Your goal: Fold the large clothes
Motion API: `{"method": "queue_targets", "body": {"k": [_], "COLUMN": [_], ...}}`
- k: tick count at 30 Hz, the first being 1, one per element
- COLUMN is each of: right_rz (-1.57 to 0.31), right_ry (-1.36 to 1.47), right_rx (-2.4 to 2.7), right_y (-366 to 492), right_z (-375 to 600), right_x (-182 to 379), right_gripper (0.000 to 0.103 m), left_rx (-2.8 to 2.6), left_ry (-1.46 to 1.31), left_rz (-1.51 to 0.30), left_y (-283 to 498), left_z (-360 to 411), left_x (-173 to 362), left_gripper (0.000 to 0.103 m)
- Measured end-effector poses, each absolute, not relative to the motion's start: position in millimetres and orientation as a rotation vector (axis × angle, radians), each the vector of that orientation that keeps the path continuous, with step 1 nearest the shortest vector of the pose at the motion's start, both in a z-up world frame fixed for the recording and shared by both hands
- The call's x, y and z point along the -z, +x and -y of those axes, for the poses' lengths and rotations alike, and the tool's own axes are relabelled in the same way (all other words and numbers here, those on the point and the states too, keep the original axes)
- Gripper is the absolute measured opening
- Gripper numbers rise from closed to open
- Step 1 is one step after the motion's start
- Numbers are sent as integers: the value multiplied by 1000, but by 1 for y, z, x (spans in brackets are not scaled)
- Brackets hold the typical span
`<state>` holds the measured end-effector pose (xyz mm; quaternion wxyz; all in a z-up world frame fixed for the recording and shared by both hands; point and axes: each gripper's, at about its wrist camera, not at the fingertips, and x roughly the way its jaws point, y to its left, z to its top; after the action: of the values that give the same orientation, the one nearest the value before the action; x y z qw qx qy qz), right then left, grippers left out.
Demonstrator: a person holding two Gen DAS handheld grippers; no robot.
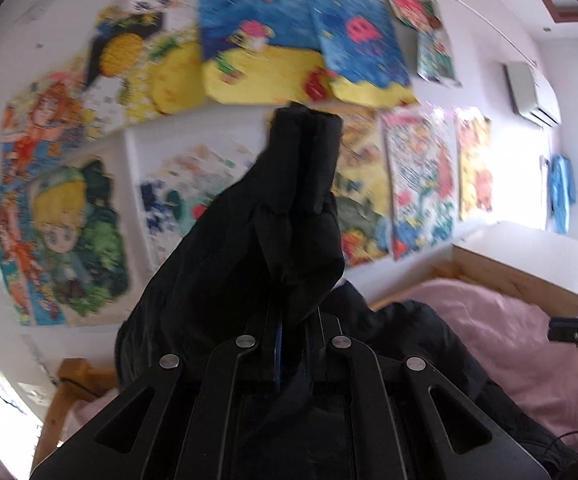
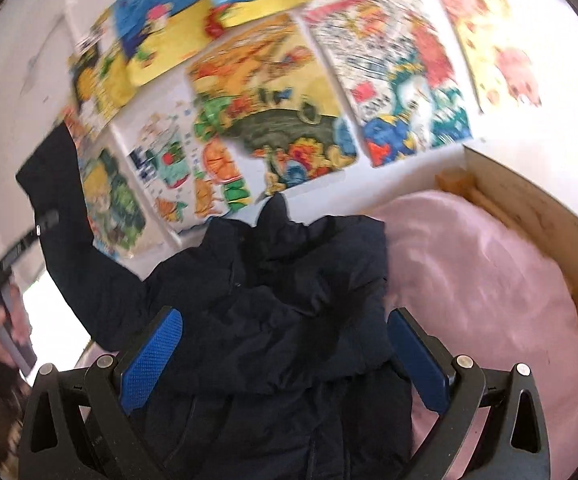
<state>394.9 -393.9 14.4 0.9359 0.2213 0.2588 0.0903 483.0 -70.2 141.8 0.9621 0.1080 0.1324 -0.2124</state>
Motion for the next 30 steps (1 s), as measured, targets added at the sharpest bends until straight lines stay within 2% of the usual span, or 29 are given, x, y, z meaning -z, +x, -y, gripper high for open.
{"method": "queue_targets", "body": {"k": [9,15,22,30], "right_rz": [-522,-586,-638,-712], "right_ry": [609,715,710,828], "right_rx": [-258,-335,-435,-490], "right_y": [422,451,462,481], "right_z": [420,423,412,400], "right_x": [15,43,70,93], "right_gripper": [103,103,103,103], "left_rx": [521,551,595,698], "left_ry": [292,346,352,332], "left_rz": [-425,-536,-508,-621], "left_y": [504,517,500,492], "left_z": [144,171,159,146], "left_x": [-43,22,47,59], "left_gripper": [6,6,6,8]}}
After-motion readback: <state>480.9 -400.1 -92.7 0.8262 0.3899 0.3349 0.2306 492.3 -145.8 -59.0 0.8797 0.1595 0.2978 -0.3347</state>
